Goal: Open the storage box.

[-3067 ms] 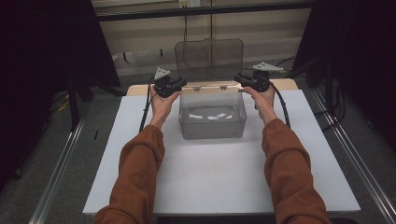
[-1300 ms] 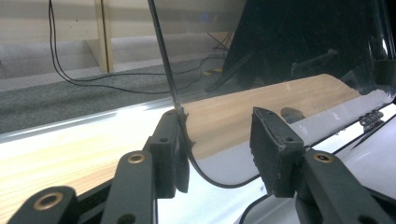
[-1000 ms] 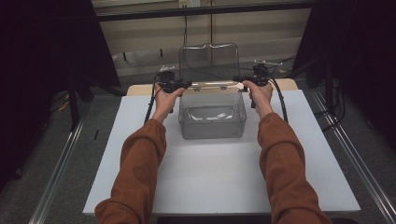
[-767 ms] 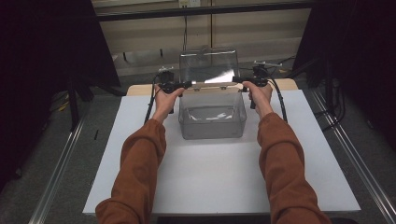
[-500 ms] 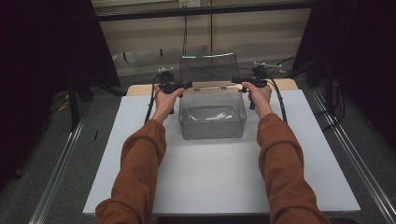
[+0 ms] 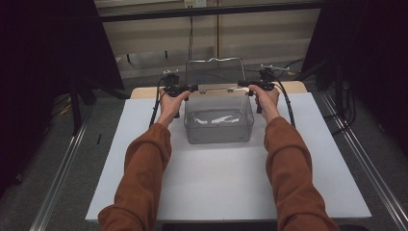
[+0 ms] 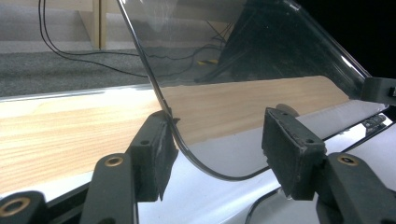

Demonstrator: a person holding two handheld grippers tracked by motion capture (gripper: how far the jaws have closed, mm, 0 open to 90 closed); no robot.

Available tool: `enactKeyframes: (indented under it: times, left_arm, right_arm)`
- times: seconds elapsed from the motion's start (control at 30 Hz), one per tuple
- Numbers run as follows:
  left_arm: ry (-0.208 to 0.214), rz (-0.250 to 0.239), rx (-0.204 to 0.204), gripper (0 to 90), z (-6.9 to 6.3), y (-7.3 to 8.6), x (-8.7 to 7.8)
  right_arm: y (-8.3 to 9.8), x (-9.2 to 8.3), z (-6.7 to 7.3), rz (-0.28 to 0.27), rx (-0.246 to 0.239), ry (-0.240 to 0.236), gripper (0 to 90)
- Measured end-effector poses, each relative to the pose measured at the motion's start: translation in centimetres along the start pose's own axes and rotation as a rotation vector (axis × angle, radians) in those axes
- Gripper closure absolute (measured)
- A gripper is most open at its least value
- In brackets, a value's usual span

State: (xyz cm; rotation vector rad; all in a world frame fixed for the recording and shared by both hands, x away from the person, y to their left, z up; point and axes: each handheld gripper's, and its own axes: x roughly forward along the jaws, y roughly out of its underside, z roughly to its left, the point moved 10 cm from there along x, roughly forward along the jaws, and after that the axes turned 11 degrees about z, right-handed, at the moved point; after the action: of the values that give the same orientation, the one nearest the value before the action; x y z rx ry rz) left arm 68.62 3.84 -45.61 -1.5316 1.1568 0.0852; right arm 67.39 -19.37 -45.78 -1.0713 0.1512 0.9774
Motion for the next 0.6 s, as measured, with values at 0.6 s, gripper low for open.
enactKeyframes:
  times: [0.6]
  left_arm:
    - [0.03,-0.001,-0.04,40.9,0.28,0.2,0.17]
  right_arm:
    - [0.43,0.52,0.12,0.01,0.009,0.016,56.7]
